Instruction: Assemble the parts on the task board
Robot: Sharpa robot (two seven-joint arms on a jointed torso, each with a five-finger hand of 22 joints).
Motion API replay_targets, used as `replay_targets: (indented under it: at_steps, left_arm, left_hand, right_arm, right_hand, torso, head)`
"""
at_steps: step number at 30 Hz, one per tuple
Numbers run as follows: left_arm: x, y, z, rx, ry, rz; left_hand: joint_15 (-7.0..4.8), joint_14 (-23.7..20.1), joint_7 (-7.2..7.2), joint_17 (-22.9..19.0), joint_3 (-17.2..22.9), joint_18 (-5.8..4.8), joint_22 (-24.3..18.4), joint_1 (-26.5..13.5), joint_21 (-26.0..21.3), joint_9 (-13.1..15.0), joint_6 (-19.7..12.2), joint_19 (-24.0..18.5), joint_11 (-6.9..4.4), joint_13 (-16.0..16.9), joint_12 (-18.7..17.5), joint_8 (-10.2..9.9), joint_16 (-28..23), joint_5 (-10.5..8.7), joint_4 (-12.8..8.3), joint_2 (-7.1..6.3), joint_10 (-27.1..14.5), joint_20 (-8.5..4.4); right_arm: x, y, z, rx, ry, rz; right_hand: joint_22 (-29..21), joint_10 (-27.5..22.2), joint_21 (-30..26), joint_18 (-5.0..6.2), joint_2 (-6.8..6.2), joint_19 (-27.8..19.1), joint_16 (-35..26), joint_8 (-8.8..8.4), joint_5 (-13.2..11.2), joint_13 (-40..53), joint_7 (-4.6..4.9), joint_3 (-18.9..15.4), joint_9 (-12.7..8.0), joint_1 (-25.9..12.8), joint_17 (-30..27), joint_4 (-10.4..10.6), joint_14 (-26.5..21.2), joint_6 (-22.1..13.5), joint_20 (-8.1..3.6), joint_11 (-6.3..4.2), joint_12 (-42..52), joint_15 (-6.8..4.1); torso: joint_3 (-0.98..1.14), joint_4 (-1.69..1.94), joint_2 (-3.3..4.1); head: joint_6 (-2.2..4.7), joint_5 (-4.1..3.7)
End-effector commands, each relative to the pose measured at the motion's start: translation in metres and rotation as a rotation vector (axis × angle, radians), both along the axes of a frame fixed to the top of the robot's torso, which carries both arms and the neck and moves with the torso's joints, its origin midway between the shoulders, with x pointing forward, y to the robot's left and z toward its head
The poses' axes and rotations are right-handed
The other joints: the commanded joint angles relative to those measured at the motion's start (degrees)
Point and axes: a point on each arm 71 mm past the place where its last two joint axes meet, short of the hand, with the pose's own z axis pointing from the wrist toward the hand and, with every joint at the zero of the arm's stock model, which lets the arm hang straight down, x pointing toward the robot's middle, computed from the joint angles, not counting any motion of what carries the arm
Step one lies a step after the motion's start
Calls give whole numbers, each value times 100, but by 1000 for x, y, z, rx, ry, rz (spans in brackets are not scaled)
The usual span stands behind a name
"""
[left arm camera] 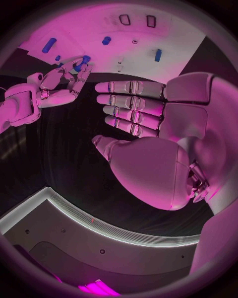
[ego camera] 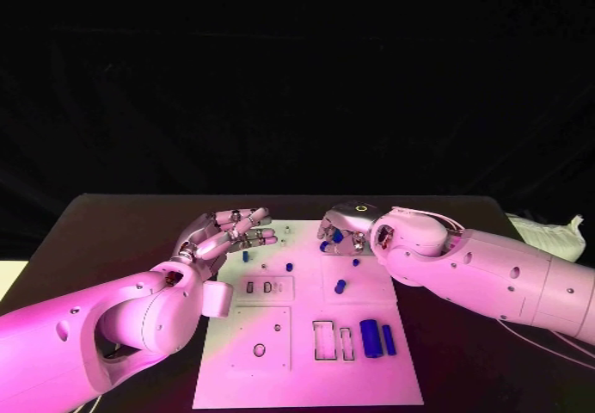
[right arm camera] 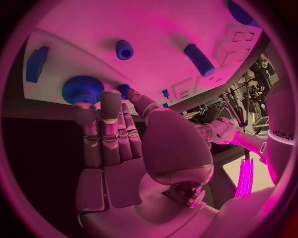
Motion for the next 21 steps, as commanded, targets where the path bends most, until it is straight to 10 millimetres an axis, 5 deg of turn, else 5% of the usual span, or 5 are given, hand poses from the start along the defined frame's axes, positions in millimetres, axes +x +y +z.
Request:
replay_targets:
  at_steps: [1,9,21]
  left_arm:
    - [-1,-2,2,-16,-2,-18]
    - [-1,0,3,-15,-1,-17]
    - [-1,2,3,-13,2,-16]
  left_hand:
    - [11,-23,46,-2,-3,43,-7,-25,-35,-9,-26,-38,31,-6,-35,-32,-27,-29,-47,33,-2,21]
    - [14,-24,50,-1,-5,43,-8,-24,-36,-9,-34,-40,35,-6,-39,-34,-30,-29,-53,33,-9,23]
    - [17,-27,54,-1,-4,43,-10,-18,-38,-9,-43,-42,39,-6,-44,-36,-34,-26,-63,37,-17,25]
  right_arm:
    - [0,1,-3,-48,21,-1]
    - [1,0,-4,-74,26,-6]
    - [-3,5,7,7,-88,18]
  right_hand:
    - [232,55,170,-103,-60,86,276,-17,-40,2,-10,85,10,0,258,32,221,44,-1,-23,-18,-36]
    - [788,194,567,-185,-88,308,940,9,-55,11,-20,277,26,77,879,155,234,174,-9,-55,-5,-47]
    - [1511,629,1055,-302,59,644,1518,103,-228,55,-45,722,113,417,1391,80,221,545,-65,-135,32,-109]
  torso:
    - [-1,16,29]
    - [-2,15,74]
    - [-6,38,105]
  head:
    - [-4,-3]
    - [-13,9]
    - [-3,-17]
